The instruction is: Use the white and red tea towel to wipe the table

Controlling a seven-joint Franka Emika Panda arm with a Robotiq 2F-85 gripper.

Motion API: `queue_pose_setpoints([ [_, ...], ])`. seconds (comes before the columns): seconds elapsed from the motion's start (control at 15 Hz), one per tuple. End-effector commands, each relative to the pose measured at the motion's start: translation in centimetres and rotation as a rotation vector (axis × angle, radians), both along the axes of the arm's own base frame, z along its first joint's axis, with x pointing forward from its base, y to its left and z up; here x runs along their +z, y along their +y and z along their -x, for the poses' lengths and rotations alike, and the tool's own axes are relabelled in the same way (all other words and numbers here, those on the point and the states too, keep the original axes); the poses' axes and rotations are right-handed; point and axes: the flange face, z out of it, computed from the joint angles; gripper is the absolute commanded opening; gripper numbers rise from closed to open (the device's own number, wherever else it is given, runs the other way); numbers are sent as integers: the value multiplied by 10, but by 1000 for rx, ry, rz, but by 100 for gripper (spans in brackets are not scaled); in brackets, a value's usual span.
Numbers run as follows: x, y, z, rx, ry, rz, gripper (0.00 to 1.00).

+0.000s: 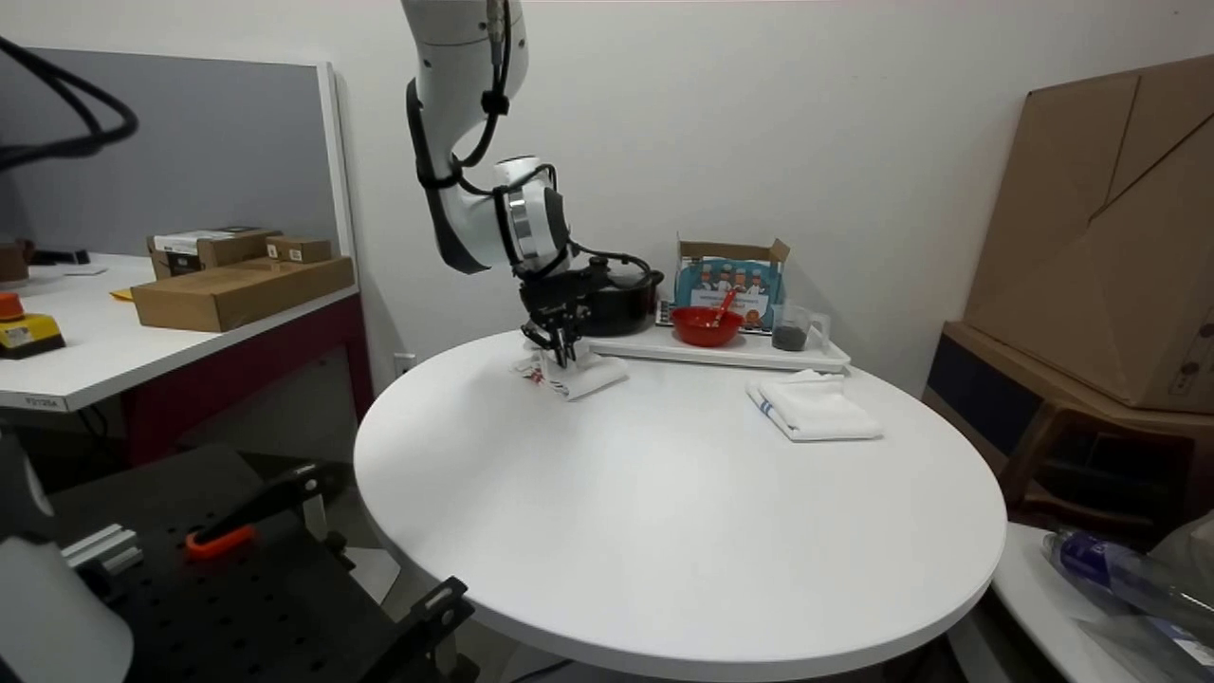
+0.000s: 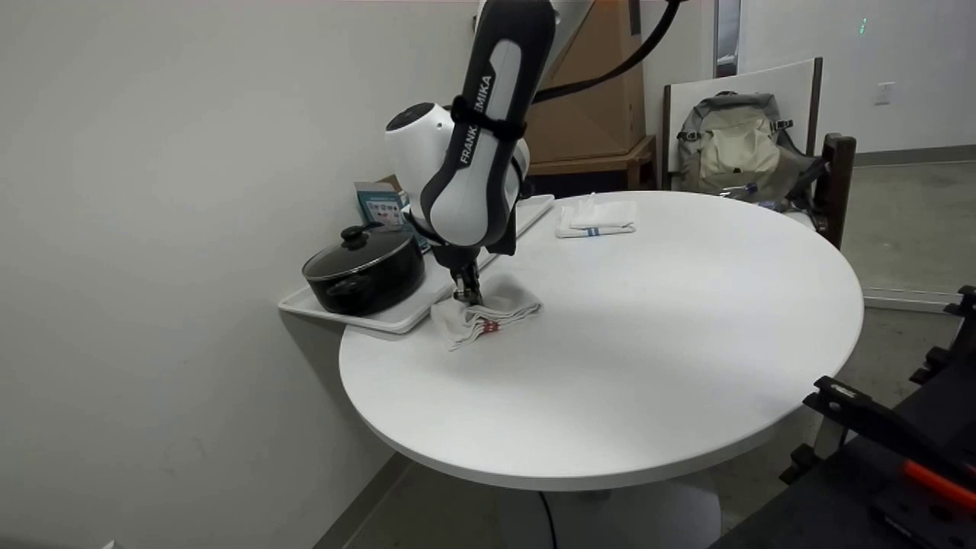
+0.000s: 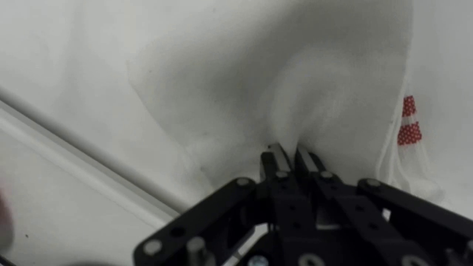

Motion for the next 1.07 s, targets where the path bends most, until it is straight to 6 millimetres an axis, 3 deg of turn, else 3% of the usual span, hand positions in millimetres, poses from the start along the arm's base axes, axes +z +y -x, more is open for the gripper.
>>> queue_pose_setpoints([
  [0.0, 16, -40, -13, -63, 5, 15, 5],
  [0.13, 19, -62, -17, -90, -1, 33, 5],
  [0.47, 25, -93, -15, -153, 14, 39, 5],
  [0.73, 15, -110, 17, -172, 103, 65, 5],
  [1.0, 6, -111, 63, -138, 268, 94, 5],
])
